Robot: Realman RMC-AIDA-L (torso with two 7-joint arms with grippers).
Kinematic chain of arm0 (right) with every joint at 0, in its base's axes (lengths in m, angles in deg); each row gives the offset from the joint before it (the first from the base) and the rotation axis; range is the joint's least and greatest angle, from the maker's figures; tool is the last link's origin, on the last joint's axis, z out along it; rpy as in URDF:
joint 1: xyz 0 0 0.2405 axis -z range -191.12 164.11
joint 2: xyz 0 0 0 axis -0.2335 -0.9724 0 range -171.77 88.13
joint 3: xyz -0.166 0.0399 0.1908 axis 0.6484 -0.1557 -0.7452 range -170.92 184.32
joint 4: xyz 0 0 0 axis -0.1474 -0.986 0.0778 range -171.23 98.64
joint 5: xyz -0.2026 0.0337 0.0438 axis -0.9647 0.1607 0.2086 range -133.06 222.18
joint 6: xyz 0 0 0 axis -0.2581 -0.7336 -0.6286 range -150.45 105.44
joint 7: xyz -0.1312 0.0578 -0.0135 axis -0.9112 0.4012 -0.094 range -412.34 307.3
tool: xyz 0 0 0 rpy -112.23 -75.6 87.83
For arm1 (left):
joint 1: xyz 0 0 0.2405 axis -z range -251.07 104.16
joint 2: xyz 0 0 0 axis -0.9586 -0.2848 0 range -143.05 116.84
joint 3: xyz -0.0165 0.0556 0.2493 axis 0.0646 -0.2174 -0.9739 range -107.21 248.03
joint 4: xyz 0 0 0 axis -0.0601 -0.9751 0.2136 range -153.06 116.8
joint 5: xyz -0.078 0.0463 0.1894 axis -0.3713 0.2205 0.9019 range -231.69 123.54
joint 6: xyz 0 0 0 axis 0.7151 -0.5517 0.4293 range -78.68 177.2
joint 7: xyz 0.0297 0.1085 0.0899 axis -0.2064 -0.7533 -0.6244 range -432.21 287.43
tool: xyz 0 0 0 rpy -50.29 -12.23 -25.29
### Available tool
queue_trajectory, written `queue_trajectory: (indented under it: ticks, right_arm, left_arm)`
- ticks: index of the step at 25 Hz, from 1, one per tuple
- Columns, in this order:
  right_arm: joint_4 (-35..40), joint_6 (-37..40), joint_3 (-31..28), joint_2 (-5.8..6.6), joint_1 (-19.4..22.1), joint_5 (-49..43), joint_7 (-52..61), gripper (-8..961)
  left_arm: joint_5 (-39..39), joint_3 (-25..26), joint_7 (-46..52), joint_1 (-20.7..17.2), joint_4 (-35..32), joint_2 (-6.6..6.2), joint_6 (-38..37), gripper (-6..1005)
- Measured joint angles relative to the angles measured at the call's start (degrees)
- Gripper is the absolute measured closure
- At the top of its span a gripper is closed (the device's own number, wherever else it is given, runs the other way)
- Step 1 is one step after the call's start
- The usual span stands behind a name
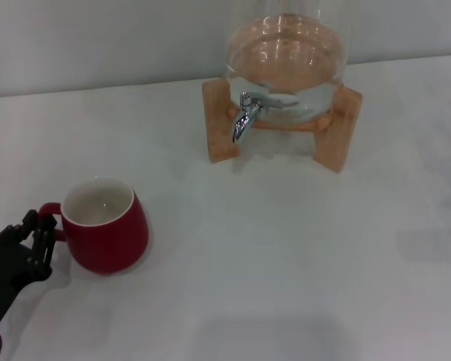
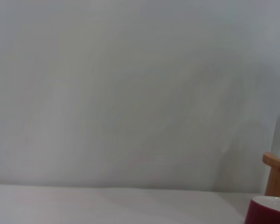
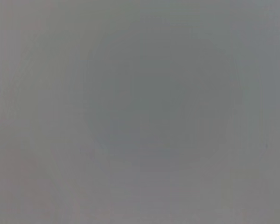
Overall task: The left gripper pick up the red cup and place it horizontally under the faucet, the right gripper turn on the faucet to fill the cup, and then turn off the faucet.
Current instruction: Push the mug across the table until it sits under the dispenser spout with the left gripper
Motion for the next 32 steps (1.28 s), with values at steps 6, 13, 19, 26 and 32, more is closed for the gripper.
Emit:
queue_trajectory:
  ticks: [6, 13, 19, 26, 32]
  right_arm:
    - [0.0, 0.0, 0.0, -0.08, 0.0, 0.0, 0.1, 78]
    - [0.0, 0.0, 0.0, -0.09, 0.0, 0.0, 0.2, 78]
    - [-0.1, 0.0, 0.0, -0.09, 0.0, 0.0, 0.2, 78]
    - [-0.4, 0.0, 0.0, -0.09, 0.0, 0.0, 0.3, 78]
    - [-0.5, 0.2, 0.0, -0.15, 0.1, 0.0, 0.3, 78]
  left_arm:
    - [0.2, -0.2, 0.0, 1.3, 0.7, -0.01, 0.0, 811]
    - [0.5, -0.4, 0.0, 2.4, 0.8, 0.00, 1.2, 811]
    - [0.7, -0.5, -0.2, 3.4, 0.9, 0.00, 1.5, 811]
    - [1.4, -0.5, -0.1, 5.2, 1.9, 0.00, 2.0, 811]
    - [2.7, -0.6, 0.0, 7.0, 2.2, 0.00, 3.3, 811]
